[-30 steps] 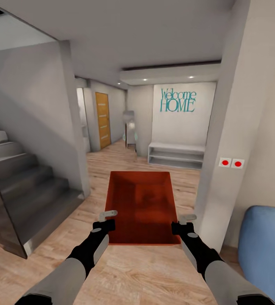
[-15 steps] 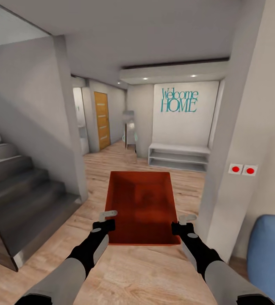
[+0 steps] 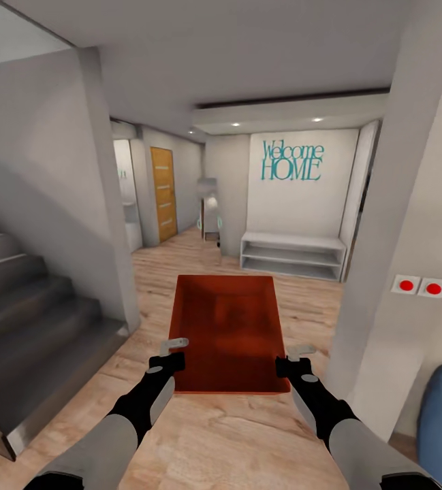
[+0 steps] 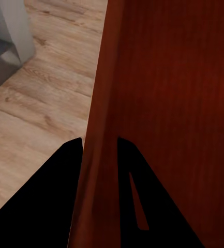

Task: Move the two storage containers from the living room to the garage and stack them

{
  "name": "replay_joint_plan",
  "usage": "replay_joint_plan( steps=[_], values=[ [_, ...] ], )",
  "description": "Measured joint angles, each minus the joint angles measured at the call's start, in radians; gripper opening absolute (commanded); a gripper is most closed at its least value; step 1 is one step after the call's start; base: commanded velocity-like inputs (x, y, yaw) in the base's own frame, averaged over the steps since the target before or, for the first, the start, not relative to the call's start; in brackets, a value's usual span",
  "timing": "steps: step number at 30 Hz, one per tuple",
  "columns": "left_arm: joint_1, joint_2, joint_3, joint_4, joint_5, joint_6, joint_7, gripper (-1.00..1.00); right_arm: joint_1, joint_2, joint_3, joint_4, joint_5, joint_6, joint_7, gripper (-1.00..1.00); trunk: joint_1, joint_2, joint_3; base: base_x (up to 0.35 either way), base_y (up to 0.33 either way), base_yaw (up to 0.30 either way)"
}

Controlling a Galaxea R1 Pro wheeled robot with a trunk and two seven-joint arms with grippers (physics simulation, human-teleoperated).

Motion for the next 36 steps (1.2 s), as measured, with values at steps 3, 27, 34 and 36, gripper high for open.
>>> replay_joint_plan(
  steps=[3, 27, 34, 36],
  values=[
    [0.000, 0.000, 0.000, 0.000, 0.000, 0.000, 0.000, -1.00, 0.000, 0.000, 0.000, -0.001, 0.000, 0.001, 0.000, -1.00, 0.000, 0.000, 0.000, 0.323, 0.128, 0.000],
    [0.000, 0.000, 0.001, 0.001, -0.003, 0.000, -0.001, -1.00, 0.000, 0.000, 0.000, 0.003, -0.001, -0.003, 0.001, -1.00, 0.000, 0.000, 0.000, 0.323, 0.108, 0.000],
    [0.000, -0.001, 0.002, 0.000, -0.003, 0.000, -0.001, -1.00, 0.000, -0.001, 0.002, 0.001, -0.003, -0.002, 0.001, -1.00, 0.000, 0.000, 0.000, 0.323, 0.003, 0.000],
    [0.000, 0.000, 0.001, 0.000, -0.003, 0.000, -0.001, -1.00, 0.000, -0.001, 0.001, 0.002, -0.003, -0.002, 0.001, -1.00, 0.000, 0.000, 0.000, 0.323, 0.000, 0.000]
  ],
)
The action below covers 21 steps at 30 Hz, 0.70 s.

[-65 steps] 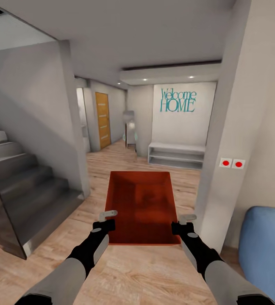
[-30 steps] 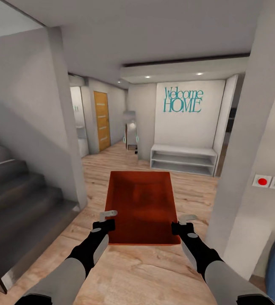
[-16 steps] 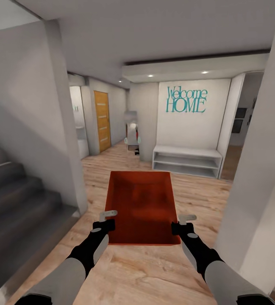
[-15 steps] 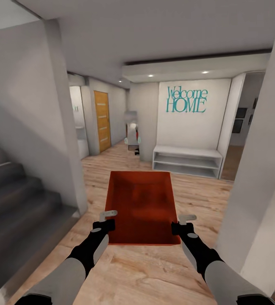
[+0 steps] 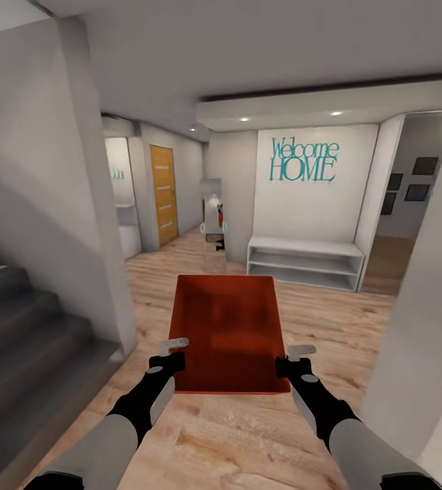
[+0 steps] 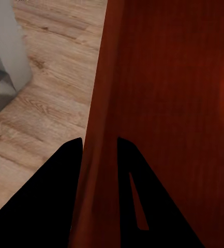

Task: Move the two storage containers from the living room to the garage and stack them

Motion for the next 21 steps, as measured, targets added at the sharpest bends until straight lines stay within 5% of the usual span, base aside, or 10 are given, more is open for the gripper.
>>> replay_joint_plan(
  steps=[21],
  values=[
    [0.000, 0.001, 0.000, 0.000, 0.001, 0.000, 0.000, -1.00, 0.000, 0.001, -0.001, -0.001, 0.002, 0.001, -0.001, -1.00, 0.000, 0.000, 0.000, 0.323, 0.000, 0.000]
  ],
)
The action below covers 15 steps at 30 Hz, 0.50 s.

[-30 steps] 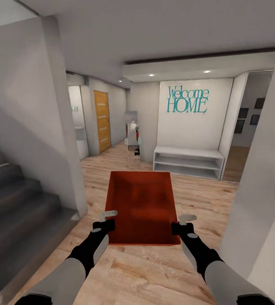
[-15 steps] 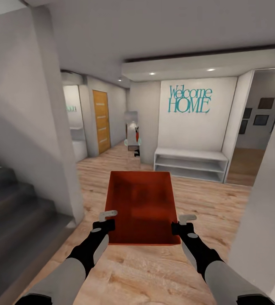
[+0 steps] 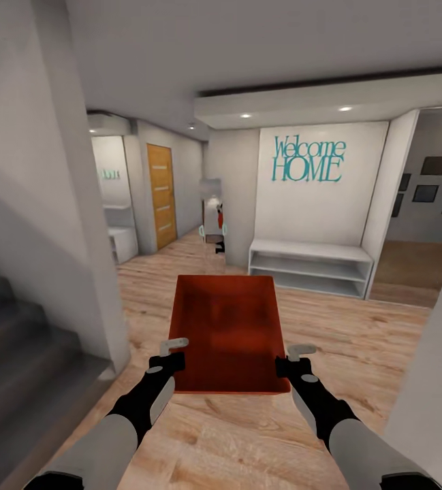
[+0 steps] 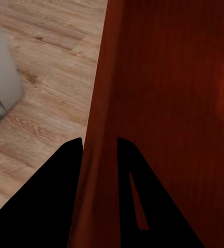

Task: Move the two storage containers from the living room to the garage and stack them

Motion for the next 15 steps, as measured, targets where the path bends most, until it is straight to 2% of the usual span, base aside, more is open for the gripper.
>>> replay_joint_plan(
  steps=[15],
  values=[
    [0.000, 0.000, 0.000, 0.000, 0.001, 0.000, 0.000, -1.00, 0.000, 0.000, 0.000, -0.001, 0.001, 0.002, 0.000, -1.00, 0.000, 0.000, 0.000, 0.323, 0.000, 0.000]
  ],
)
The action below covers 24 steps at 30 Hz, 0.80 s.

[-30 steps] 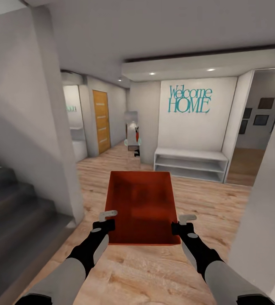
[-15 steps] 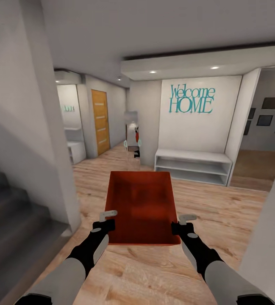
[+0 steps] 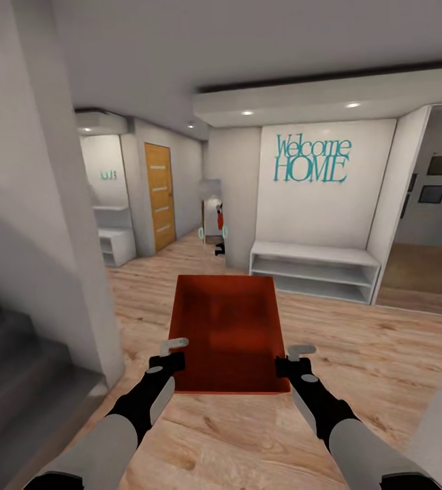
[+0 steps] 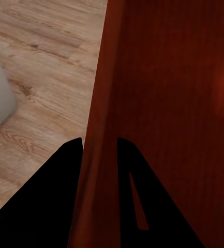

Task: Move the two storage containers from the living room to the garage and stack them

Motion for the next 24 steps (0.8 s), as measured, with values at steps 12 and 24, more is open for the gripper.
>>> replay_joint_plan(
  steps=[12, 24],
  values=[
    [0.000, 0.000, 0.000, 0.000, 0.001, 0.000, 0.000, -1.00, 0.000, 0.000, 0.000, -0.001, 0.001, 0.001, 0.000, -1.00, 0.000, 0.000, 0.000, 0.323, 0.000, 0.000],
    [0.000, -0.001, 0.001, 0.000, -0.001, 0.000, 0.000, -1.00, 0.000, -0.001, 0.001, -0.001, -0.001, 0.001, 0.001, -1.00, 0.000, 0.000, 0.000, 0.323, 0.000, 0.000]
  ],
)
